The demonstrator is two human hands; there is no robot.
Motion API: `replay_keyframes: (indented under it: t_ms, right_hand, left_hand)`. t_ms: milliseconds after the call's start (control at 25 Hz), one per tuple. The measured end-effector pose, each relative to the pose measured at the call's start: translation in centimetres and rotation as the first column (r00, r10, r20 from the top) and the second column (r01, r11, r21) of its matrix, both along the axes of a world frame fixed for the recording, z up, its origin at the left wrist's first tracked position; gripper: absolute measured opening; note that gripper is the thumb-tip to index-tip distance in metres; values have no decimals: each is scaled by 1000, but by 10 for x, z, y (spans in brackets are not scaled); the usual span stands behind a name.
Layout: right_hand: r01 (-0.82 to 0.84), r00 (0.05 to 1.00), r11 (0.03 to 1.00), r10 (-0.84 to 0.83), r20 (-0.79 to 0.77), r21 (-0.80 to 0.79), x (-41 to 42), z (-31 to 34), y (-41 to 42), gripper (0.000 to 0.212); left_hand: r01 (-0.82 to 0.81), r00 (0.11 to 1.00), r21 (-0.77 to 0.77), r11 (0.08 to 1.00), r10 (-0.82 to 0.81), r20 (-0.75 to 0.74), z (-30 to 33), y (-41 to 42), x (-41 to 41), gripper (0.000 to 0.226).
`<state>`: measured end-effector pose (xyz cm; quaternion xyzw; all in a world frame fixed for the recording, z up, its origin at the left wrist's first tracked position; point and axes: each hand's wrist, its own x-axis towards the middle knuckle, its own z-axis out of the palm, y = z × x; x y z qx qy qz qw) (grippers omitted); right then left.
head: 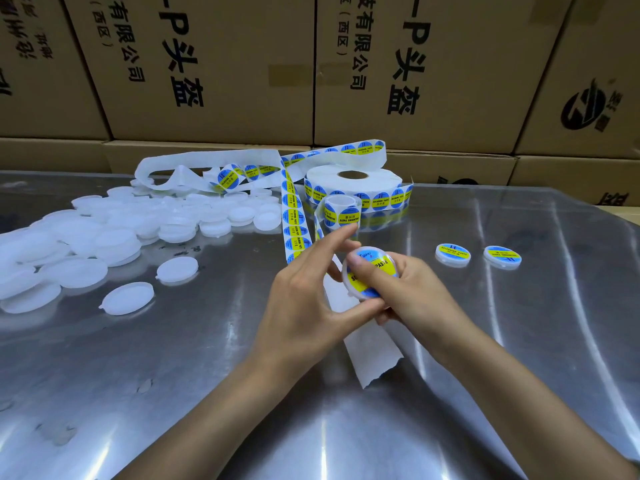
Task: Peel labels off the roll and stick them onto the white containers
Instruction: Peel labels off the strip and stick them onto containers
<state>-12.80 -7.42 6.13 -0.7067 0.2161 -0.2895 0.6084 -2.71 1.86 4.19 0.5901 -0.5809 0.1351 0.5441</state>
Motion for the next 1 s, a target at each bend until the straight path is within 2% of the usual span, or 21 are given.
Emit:
replay_keyframes:
  t_ms: [120, 320, 400, 520, 600, 680, 800, 840, 880, 920, 1000]
  right_hand:
    - [90, 995, 995, -88, -41, 31, 2, -1, 0, 44]
    - [191, 980, 969, -181, -78, 156, 4, -5, -1, 71]
    - [218, 976, 949, -208, -65, 227, 5, -5, -2, 70]
    - [185, 982, 920, -191, -17, 346, 5, -5, -5, 59]
    - [160, 987, 940, -155, -43, 301, 5, -7, -8, 51]
    - [192, 980, 960, -177, -89, 203, 3, -7, -13, 51]
    - [343, 926, 939, -339, -165, -4, -5, -11, -32, 50]
    - [379, 894, 918, -396, -210, -117, -8, -15, -39, 51]
    - [382, 860, 895, -436, -266, -230, -11, -20, -46, 50]
    - [365, 826, 875, -462, -323, -317, -13, -25, -51, 49]
    - [314, 775, 854, -483, -408, -414, -15, -32, -55, 40]
  left_hand:
    - [-1, 1000, 65, 998, 0, 19, -3, -1, 1, 76]
    - [-108, 939, 296, 949, -1, 345, -3, -5, 0, 65]
    - [-106, 902, 238, 966, -7, 431, -2, -6, -1, 51]
    - [-57, 879, 64, 996, 20, 477, -4, -5, 1, 24]
    - [-25, 874, -3, 1000, 24, 485, -7, -5, 3, 16]
    - [-3, 883, -10, 1000, 7, 469, -8, -3, 8, 11]
    - [-178, 907, -5, 984, 166, 388, -5, 1, 30, 9]
    - [-289, 912, 58, 956, 256, 319, -5, 3, 43, 12]
    - [-402, 899, 184, 897, 348, 267, -7, 6, 58, 20]
    - [-490, 870, 351, 798, 427, 245, -12, 10, 75, 34]
    - [-558, 804, 652, 514, 530, 270, -21, 19, 104, 62]
